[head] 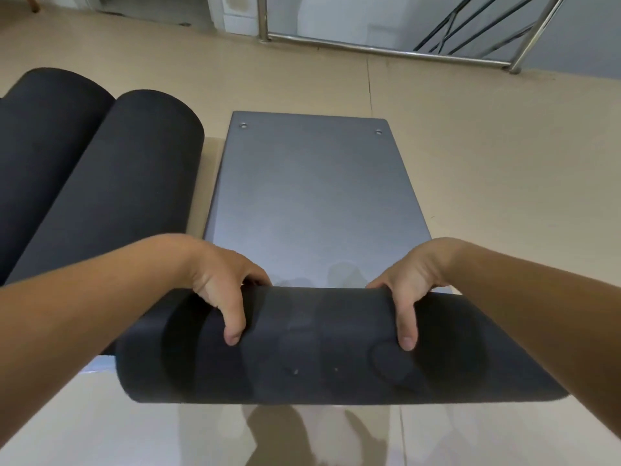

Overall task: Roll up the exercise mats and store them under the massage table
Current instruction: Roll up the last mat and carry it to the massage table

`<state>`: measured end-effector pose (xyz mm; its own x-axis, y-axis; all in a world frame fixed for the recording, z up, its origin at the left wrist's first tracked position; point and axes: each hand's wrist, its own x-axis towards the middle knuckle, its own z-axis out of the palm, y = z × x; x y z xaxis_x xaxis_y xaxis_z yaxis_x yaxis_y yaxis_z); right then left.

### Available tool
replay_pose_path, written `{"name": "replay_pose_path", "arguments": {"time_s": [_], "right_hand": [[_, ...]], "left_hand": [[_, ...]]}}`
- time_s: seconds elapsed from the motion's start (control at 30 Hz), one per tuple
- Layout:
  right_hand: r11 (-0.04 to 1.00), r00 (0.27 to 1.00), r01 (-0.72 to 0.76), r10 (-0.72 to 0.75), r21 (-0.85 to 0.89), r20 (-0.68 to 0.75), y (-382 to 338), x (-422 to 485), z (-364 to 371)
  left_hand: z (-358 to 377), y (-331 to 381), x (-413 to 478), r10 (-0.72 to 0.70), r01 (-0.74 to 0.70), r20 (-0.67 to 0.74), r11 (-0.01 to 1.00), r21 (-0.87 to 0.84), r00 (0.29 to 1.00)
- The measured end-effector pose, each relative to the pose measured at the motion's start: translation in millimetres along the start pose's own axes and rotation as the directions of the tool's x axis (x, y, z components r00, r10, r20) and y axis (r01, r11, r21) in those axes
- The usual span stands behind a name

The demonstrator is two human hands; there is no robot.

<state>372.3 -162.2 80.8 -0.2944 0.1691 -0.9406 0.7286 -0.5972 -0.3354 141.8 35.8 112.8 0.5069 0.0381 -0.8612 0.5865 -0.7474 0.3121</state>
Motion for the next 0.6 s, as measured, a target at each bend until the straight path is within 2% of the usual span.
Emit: {"name": "replay_pose_path", "arguments": {"time_s": [0.07, 0.17, 0.23, 0.33, 0.4, 0.47, 0.5, 0.53, 0.6], "right_hand": [[0.992, 0.958, -0.125, 0.125, 0.018, -0.258, 2.5, 5.5, -10.2], [0.970, 0.728, -0.238, 0.216, 0.055, -0.651, 2.7, -4.2, -23.1], [0.948, 0.557, -0.313, 0.238, 0.064, -0.796, 3.7, -8.4, -25.7], [0.878, 0.364, -0.477, 0.244, 0.046, -0.899, 2.8, 0.2, -16.2], [0.828, 0.257, -0.560, 0.153, -0.018, -0.954, -2.5, 12.9, -3.5], [0.801, 0.183, -0.595, 0.060, -0.062, -0.981, -10.6, 25.0, 13.8], [0.812, 0.154, -0.581, 0.036, -0.061, -0.987, -13.8, 31.5, 25.3], [0.848, 0.095, -0.527, -0.009, -0.058, -0.995, -16.4, 38.0, 38.7], [0.911, -0.076, -0.398, -0.153, -0.110, -0.985, -19.1, 51.5, 70.2]], "left_hand": [[10.4, -3.3, 7.9, -0.047, 0.050, -0.195, 0.999, 0.015, 0.980], [29.1, -8.3, 13.4, 0.022, 0.066, -0.523, 0.987, 0.149, 0.852], [43.8, -10.7, 18.7, 0.068, 0.102, -0.605, 0.965, 0.242, 0.793], [71.1, -8.0, 26.6, 0.063, 0.157, -0.592, 0.937, 0.313, 0.804], [86.2, -5.8, 31.5, 0.094, 0.215, -0.629, 0.892, 0.397, 0.772], [94.9, -5.1, 37.2, 0.120, 0.237, -0.640, 0.865, 0.443, 0.759], [97.6, -5.3, 41.9, 0.118, 0.237, -0.628, 0.860, 0.452, 0.769], [99.8, -6.3, 47.7, 0.112, 0.236, -0.611, 0.856, 0.459, 0.784], [103.5, -10.0, 58.5, 0.068, 0.253, -0.564, 0.844, 0.472, 0.823]]}}
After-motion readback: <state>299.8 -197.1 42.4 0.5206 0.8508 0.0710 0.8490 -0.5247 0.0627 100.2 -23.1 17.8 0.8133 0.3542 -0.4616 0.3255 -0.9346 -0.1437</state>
